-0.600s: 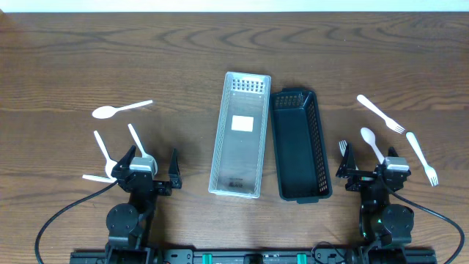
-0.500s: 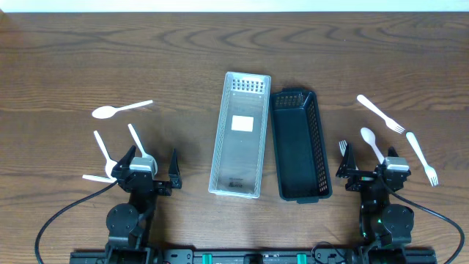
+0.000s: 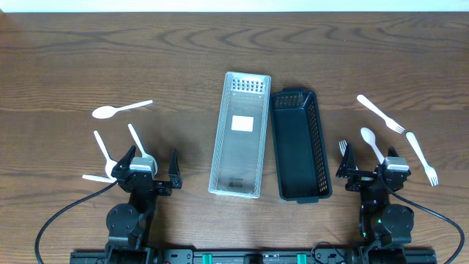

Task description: Pack container

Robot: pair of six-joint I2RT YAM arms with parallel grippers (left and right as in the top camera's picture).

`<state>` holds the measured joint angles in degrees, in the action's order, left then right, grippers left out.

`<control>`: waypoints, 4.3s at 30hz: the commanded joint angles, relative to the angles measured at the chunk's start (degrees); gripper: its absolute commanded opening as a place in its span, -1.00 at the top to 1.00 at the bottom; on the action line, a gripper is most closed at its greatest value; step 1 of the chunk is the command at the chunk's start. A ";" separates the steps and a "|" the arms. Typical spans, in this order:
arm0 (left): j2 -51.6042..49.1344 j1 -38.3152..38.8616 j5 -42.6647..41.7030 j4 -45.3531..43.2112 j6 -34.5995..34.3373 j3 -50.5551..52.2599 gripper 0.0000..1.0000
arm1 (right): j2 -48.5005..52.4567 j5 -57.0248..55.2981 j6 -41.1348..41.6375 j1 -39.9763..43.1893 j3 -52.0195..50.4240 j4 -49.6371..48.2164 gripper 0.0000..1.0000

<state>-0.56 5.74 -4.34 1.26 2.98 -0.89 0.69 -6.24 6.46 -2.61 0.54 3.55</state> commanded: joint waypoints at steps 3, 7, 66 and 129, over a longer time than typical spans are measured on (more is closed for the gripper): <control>0.33 0.20 -1.90 2.34 -0.24 0.66 -0.96 | -0.35 -0.61 -0.74 -0.57 -0.22 0.07 -0.99; 0.33 0.20 -1.90 2.36 -0.24 0.66 -0.96 | -0.35 -0.61 -0.74 -0.57 -0.22 0.07 -0.98; -77.20 0.20 -2.97 59.80 -11.17 -69.20 -0.97 | 72.78 3.50 0.26 -0.33 62.49 49.68 -0.43; -98.79 20.28 -7.06 57.37 -10.51 -67.58 0.88 | 90.73 22.34 0.35 -6.47 62.47 50.21 0.50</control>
<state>-99.18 25.58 -10.79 58.08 -7.86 -68.90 91.13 14.61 6.98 -8.03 62.19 54.06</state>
